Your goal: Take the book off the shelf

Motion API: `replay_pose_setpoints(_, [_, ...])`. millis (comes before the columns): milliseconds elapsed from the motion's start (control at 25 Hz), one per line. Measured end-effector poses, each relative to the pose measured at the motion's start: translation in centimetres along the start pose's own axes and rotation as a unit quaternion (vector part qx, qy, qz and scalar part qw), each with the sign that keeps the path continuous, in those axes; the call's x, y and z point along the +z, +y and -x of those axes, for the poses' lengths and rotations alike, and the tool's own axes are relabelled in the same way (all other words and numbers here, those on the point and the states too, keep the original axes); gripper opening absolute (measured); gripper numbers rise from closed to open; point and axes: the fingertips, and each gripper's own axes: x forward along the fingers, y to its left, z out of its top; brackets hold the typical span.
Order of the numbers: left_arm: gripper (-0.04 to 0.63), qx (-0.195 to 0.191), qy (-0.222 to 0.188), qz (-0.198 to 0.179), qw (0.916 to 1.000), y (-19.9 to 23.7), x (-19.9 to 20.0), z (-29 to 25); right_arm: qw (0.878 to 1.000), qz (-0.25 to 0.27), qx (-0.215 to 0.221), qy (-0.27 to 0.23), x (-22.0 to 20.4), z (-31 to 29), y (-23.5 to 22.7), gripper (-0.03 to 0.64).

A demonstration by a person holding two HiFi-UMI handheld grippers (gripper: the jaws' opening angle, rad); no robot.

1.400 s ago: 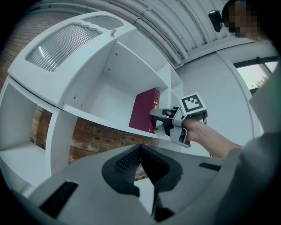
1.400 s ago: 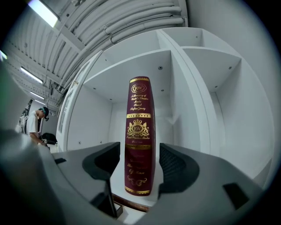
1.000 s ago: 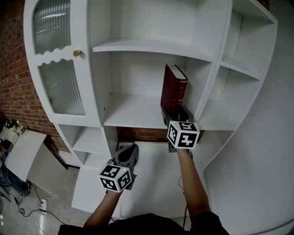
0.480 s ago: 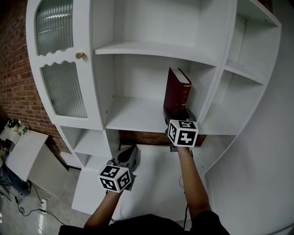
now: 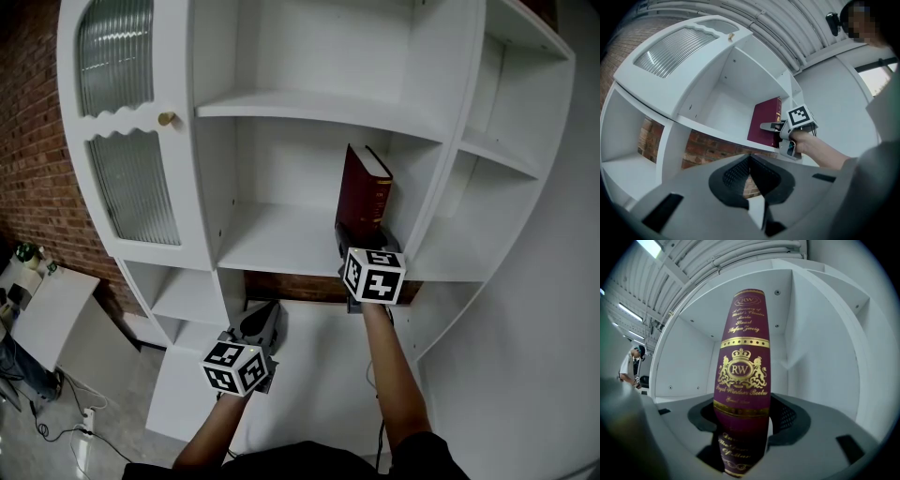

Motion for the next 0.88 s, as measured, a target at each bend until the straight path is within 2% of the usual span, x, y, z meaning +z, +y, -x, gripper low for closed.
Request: replay_pose_setpoints(880, [0.016,-0.007,-0.002,0.023,0.9997,0.48,-0.25,-0.3,1.0,-0.015,-0.01,-0.013,0.21,0.68,-0.59,0.241])
